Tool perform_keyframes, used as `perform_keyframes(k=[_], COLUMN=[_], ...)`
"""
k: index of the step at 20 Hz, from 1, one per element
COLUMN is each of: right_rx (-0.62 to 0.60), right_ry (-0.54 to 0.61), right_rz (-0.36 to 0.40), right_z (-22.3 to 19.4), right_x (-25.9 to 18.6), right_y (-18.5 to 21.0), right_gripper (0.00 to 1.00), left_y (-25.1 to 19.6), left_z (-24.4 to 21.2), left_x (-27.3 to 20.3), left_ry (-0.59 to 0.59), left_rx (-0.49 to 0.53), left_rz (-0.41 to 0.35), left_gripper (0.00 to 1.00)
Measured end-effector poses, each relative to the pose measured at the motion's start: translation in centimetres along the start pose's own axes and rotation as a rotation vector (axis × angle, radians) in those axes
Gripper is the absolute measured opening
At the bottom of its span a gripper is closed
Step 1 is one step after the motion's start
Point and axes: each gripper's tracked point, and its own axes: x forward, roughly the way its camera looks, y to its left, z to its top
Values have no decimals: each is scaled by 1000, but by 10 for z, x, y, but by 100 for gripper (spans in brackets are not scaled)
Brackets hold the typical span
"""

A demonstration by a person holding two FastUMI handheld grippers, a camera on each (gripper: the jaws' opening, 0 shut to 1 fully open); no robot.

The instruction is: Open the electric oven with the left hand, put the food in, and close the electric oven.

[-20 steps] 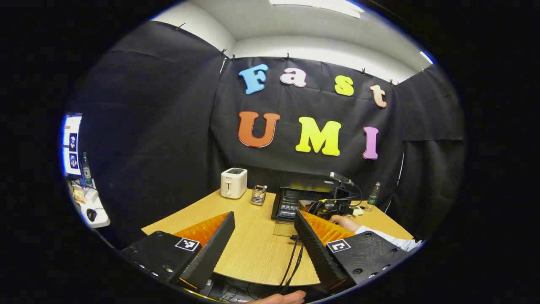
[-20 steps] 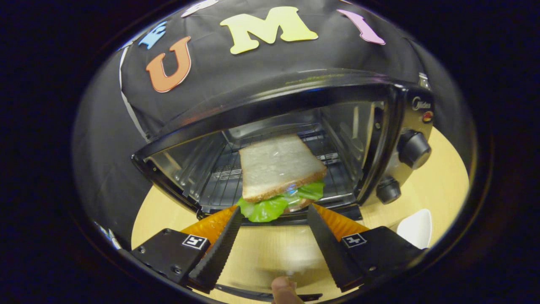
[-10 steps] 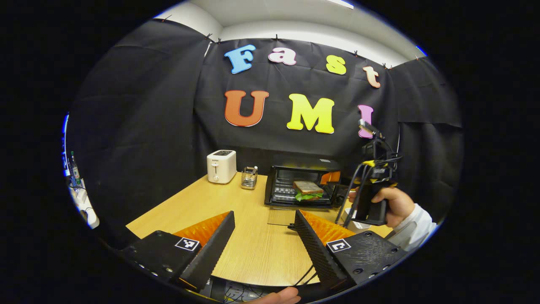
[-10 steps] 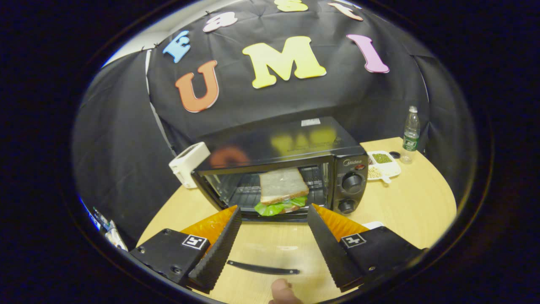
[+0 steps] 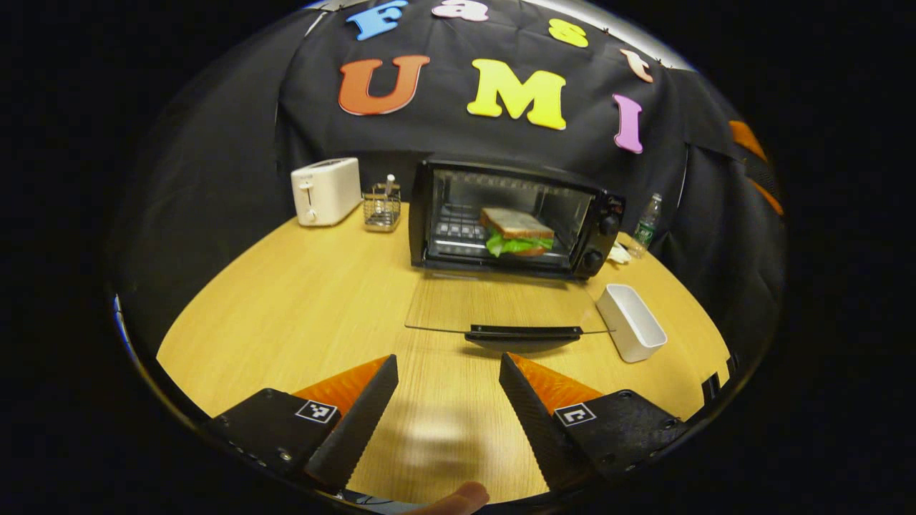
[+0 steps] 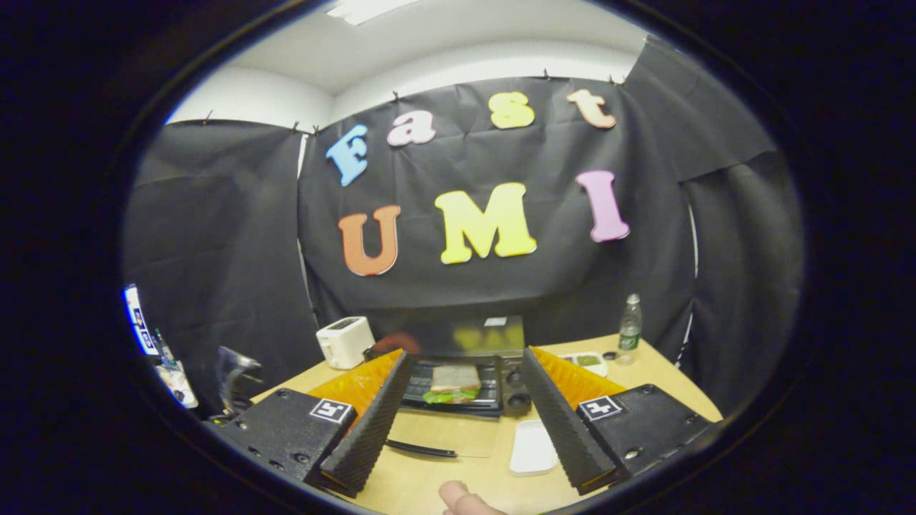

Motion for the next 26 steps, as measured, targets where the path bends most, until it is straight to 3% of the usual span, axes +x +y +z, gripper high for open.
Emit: perform_keyframes(k=[10, 13, 20, 21, 23, 24, 25, 26], right_rx=[-41, -22, -27, -24, -19, -17, -17, -16], right_ry=[-140, -180, -263, -262, -251, -244, -242, -238], right_rz=[-158, -156, -190, -188, -190, -197, -199, -202], right_z=[49, 57, 68, 67, 64, 62, 63, 63], right_x=[-119, -142, -169, -170, -169, -168, -168, -167], right_y=[-79, -85, -99, -100, -102, -105, -106, -107], right_gripper=[93, 94, 94, 100, 100, 94, 100, 94], left_y=[-53, -59, -67, -66, -68, -69, -70, -70], left_z=[-26, -24, -20, -18, -11, -7, -3, 0], left_x=[61, 70, 69, 66, 63, 62, 59, 58], left_ry=[182, 204, 209, 204, 190, 179, 170, 162], left_rx=[73, 89, 88, 84, 87, 89, 87, 84], left_rz=[-44, -40, -59, -59, -58, -58, -58, -59], left_gripper=[94, 94, 94, 94, 95, 94, 94, 94])
